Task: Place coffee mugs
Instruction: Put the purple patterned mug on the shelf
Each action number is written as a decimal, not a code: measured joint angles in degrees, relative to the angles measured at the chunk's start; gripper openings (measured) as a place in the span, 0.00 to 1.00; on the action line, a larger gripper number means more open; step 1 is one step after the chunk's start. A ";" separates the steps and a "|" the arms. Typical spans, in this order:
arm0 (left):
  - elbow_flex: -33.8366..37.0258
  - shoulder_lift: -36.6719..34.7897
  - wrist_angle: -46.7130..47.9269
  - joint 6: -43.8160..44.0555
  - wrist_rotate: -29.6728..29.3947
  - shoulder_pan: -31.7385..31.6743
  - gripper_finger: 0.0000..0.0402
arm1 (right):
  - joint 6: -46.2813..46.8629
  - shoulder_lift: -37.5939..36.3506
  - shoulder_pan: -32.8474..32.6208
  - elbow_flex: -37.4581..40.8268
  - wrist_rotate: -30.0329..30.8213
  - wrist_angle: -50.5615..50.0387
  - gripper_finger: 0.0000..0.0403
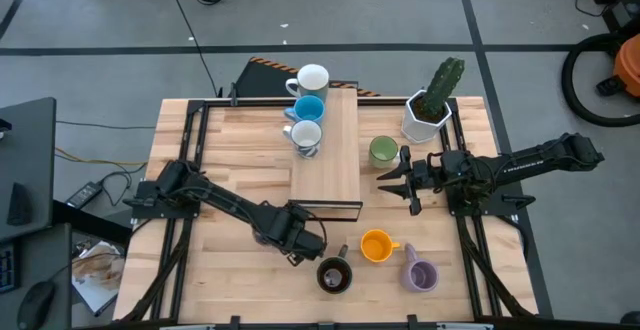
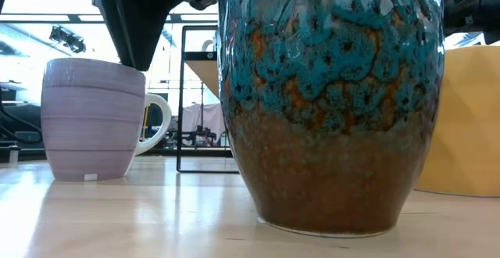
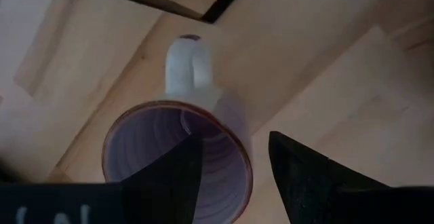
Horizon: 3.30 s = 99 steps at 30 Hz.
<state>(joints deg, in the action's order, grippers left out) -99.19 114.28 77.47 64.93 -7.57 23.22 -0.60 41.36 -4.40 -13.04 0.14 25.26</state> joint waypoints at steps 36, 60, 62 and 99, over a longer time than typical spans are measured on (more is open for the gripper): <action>0.25 -0.04 5.83 -30.14 5.37 4.47 0.04 | 0.00 0.00 -0.59 0.00 0.24 0.81 0.29; -2.54 -0.04 8.98 -28.64 11.61 7.71 0.28 | 0.02 0.00 -1.11 0.00 0.04 1.31 0.29; -4.59 -0.04 9.72 -24.43 9.75 6.89 0.28 | 0.02 0.00 -1.11 0.00 0.04 1.32 0.29; 5.65 0.26 -0.94 17.20 2.97 3.63 0.47 | -0.27 0.00 -1.20 0.00 -0.17 1.65 0.29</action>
<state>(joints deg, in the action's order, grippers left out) -93.53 114.54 76.53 82.13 -4.61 26.85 -0.88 41.36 -5.61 -13.04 -0.03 26.90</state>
